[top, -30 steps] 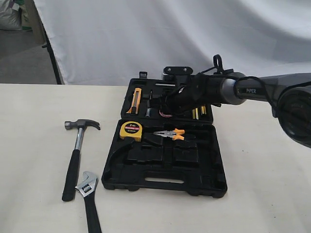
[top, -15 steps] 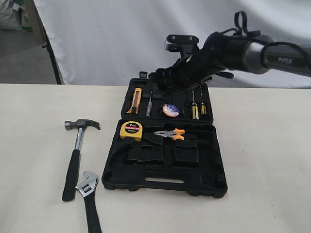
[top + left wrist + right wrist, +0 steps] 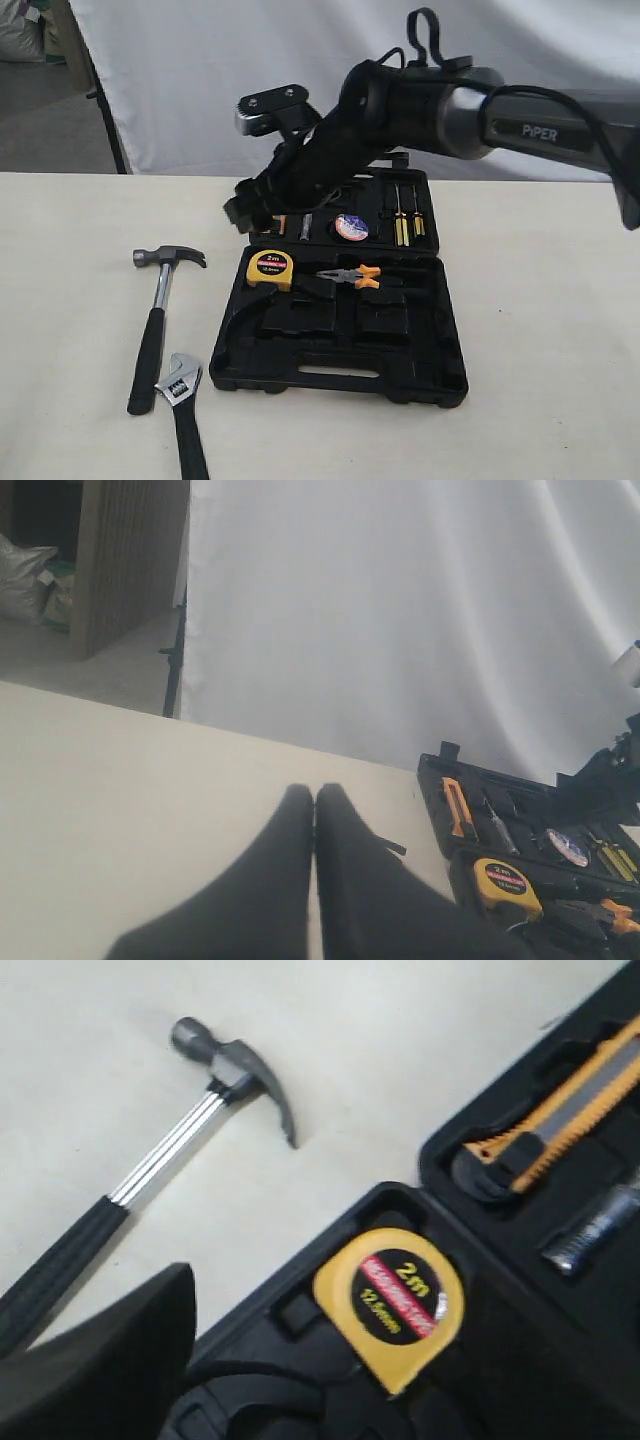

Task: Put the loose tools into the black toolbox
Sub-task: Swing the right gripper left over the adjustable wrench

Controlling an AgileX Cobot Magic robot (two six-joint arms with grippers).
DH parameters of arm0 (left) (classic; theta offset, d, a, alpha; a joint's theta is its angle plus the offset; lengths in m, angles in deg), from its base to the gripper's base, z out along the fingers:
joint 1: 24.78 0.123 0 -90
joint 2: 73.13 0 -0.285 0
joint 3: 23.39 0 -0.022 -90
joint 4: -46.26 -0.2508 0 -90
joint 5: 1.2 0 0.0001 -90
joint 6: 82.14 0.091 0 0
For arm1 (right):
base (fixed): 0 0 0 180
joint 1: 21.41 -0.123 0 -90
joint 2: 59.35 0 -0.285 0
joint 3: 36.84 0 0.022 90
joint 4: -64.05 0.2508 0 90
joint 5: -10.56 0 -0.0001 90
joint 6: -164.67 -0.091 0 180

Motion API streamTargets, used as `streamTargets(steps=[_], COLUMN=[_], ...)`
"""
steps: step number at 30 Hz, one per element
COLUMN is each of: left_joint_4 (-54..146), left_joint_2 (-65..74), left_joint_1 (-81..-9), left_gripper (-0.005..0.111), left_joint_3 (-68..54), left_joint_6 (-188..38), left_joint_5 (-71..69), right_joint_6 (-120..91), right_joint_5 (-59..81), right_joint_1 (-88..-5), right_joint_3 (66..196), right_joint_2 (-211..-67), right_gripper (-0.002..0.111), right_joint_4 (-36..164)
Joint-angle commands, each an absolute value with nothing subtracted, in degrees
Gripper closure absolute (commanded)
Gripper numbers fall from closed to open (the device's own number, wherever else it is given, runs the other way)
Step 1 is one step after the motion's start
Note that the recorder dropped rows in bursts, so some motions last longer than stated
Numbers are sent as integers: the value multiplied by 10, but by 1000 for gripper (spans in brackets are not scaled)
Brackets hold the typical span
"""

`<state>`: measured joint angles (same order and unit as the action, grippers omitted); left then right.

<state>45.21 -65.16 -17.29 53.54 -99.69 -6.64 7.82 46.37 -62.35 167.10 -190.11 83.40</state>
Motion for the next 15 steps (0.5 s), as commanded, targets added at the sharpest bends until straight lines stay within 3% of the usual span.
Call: streamTargets(steps=[1, 15], left_joint_4=[450, 450], left_joint_2=[-653, -653], left_joint_1=[-158, -158], left_gripper=[106, 106], left_joint_3=[534, 534], left_joint_6=[-1000, -1000], left_joint_5=[-62, -62], right_joint_6=[96, 111], right_joint_5=[466, 499], right_joint_1=[-662, -752], right_joint_3=[1672, 1672], right_joint_2=[-1902, -1902], right_gripper=[38, 38], right_joint_4=[830, 830])
